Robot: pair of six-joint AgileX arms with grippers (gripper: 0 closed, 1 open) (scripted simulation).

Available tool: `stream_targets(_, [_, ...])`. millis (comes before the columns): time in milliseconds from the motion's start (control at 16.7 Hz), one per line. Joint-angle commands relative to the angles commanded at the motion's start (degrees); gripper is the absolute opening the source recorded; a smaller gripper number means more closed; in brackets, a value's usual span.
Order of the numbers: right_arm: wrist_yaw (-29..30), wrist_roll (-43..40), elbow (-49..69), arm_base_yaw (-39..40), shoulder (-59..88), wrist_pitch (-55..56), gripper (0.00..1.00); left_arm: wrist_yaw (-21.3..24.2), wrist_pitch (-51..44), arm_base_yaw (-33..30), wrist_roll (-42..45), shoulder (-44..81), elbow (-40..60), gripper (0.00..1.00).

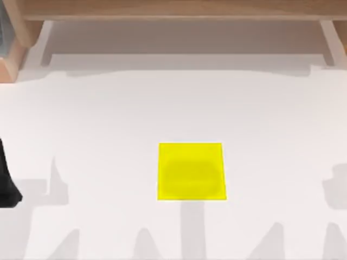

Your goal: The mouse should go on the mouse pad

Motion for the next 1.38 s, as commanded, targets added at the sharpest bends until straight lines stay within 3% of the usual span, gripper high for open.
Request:
stream_targets(420, [0.01,-16.86,21.6,-4.68,36.28,-26.36,1.0,0.0,0.0,0.0,0.0,0.0,0.0,1.0])
stream_targets(720, [0.1,-25.87,33.48,-7.24,53.57,-39.97,1.0,0.0,0.0,0.0,0.0,0.0,0.0,1.0])
stream_targets(960, [0.12,-28.77,37.46,-8.06,59.07,-44.23,1.0,0.0,0.0,0.0,0.0,0.0,0.0,1.0])
stream_targets(1380, [0.12,-28.58,35.82,-7.83,59.89,-41.93,1.0,0.0,0.0,0.0,0.0,0.0,0.0,1.0])
